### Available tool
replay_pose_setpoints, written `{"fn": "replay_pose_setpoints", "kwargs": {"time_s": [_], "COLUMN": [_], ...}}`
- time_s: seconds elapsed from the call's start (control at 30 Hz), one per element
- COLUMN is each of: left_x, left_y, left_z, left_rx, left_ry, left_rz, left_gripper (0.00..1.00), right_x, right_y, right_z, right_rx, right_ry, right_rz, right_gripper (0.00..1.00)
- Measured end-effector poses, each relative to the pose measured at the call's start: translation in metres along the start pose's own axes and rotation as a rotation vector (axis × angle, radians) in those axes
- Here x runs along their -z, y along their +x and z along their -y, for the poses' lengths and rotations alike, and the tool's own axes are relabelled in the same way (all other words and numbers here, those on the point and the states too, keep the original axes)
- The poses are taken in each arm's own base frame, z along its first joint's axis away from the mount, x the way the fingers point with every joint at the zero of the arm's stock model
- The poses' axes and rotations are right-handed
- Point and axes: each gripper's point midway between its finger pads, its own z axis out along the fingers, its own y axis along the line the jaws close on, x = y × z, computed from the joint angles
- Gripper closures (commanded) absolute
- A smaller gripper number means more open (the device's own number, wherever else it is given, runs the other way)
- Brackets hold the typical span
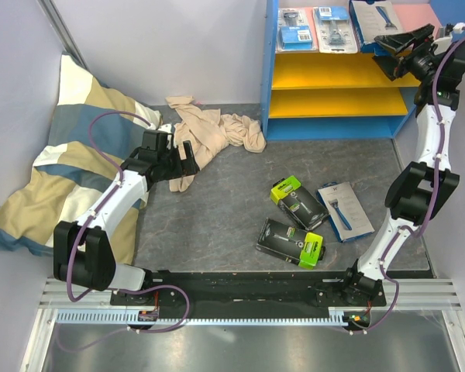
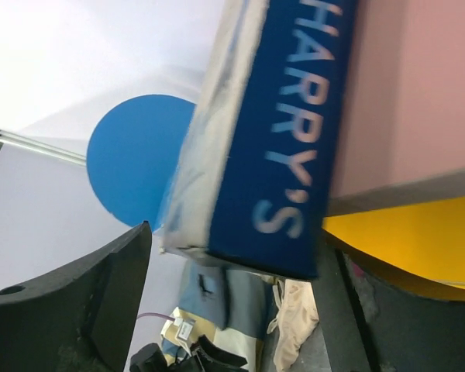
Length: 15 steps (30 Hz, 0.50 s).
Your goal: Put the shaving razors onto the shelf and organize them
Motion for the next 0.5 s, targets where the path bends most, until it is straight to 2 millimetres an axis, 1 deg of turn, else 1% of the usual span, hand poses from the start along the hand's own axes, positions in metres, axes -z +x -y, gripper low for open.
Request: {"fn": "replay_pose_setpoints", "kwargs": {"time_s": [0.07,0.1,0.13,0.2,0.33,0.43,0.5], "left_x": [0.0,0.0,0.0,0.0,0.0,-0.001,-0.001], "left_y": [0.001,0.001,0.002,0.002,0.002,0.003,0.005], "left_z": [0.0,0.0,0.0,0.0,0.0,0.0,-0.001], "left_rx": [0.0,0.0,0.0,0.0,0.001,0.001,0.001], "left_ry": [0.002,0.002,0.002,0.003,0.005,0.006,0.006], "left_rz": [-0.003,-0.004,-0.005,-0.005,-0.006,-0.006,-0.009], "left_gripper": [0.01,0.01,0.01,0.01,0.01,0.01,0.01], "right_x": [0.0,0.0,0.001,0.004,0.017,0.026,0.029], "right_y": [0.002,0.002,0.004,0.004,0.006,0.004,0.0], "right_z": [0.008,0.014,0.019,0.019,0.009,-0.003,-0.013], "right_rx": [-0.008,-0.013,-0.023,-0.023,-0.012,-0.013,-0.007], "right_ry": [0.015,0.024,0.033,0.04,0.027,-0.012,-0.041], "right_rz": [0.001,0.002,0.0,0.012,0.041,0.066,0.079], "right_gripper": [0.07,0.03,0.02,0.02,0.02,0.02,0.02]}}
